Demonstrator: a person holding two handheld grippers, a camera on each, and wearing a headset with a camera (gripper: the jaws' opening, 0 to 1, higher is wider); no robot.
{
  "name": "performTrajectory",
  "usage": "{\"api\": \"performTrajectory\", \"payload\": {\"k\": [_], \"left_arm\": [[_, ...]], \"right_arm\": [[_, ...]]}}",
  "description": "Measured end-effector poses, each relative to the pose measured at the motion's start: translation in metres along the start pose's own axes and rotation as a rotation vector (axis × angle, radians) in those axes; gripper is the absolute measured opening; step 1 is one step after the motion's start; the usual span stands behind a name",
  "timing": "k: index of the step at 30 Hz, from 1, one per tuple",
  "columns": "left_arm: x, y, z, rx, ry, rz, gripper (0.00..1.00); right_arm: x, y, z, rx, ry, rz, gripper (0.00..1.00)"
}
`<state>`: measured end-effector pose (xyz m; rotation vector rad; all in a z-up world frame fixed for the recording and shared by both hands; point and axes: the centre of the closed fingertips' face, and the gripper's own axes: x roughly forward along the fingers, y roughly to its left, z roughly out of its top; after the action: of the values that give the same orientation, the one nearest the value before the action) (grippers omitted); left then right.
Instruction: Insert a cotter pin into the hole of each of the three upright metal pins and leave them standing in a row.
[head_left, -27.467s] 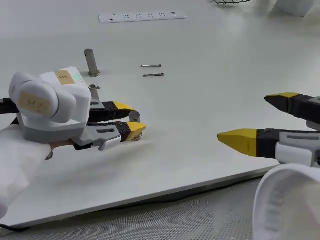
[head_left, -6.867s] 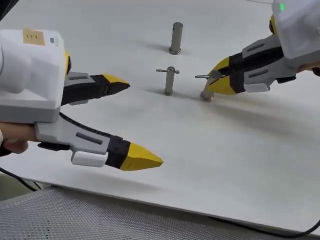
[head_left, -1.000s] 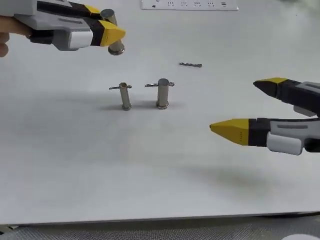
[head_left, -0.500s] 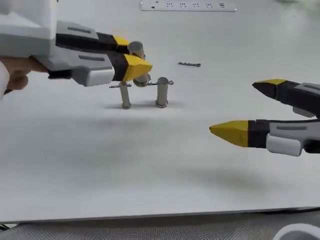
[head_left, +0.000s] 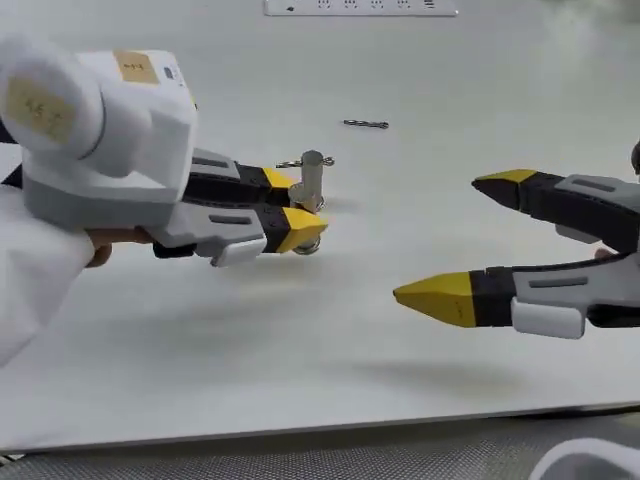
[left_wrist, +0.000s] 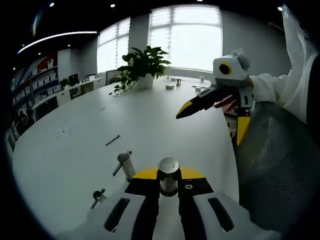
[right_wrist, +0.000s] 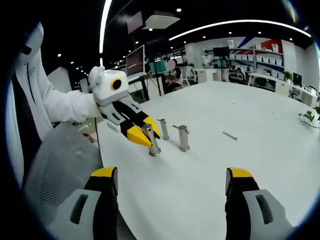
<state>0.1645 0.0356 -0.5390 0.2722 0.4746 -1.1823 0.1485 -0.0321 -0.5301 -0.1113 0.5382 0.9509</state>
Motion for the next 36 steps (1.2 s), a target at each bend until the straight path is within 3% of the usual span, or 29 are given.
{"api": "performTrajectory", "payload": {"k": [13, 27, 31, 36], "left_arm": [[0.012, -0.002, -0.013, 0.017, 0.018, -0.038, 0.10], [0.018, -0.003, -0.023, 0.001, 0.003, -0.069, 0.10], [0.019, -0.006, -0.028, 0.038, 0.030, -0.078, 0.10], [0.020, -0.005, -0.031, 0.042, 0.044, -0.071, 0.10]], "right_arm": [[0.001, 0.002, -0.002, -0.002, 0.009, 0.014, 0.87], [0.001, 0.001, -0.004, 0.000, 0.018, 0.014, 0.86], [0.002, 0.001, -0.005, 0.003, 0.024, 0.016, 0.86], [0.002, 0.001, -0.004, 0.007, 0.020, 0.013, 0.86]]}}
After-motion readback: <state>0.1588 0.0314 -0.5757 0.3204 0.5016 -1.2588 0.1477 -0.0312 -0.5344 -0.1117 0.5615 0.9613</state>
